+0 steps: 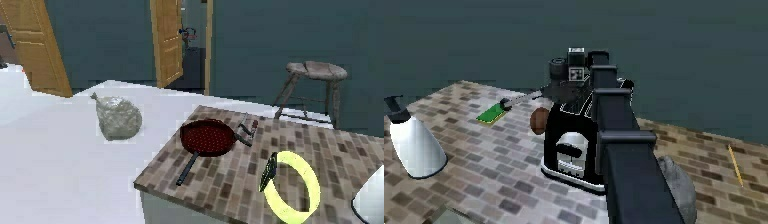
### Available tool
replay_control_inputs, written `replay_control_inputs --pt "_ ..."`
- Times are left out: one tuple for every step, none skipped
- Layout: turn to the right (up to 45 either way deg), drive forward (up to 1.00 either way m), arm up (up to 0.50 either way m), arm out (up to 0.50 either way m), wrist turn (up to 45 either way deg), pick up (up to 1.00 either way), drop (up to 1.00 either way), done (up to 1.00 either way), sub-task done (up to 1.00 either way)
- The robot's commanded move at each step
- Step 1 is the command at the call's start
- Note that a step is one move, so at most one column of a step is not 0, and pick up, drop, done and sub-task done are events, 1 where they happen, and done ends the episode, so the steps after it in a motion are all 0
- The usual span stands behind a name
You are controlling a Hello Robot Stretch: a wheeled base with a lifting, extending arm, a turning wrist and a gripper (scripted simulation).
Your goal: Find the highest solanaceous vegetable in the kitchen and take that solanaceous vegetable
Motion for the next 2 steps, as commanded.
replay_control_inputs --pt "0.0 0.00 0.00 0.00 12.0 0.00 0.00 0.00 0.00" --pt "0.0 0.00 -0.12 0.00 0.0 0.00 0.00 0.00 0.00"
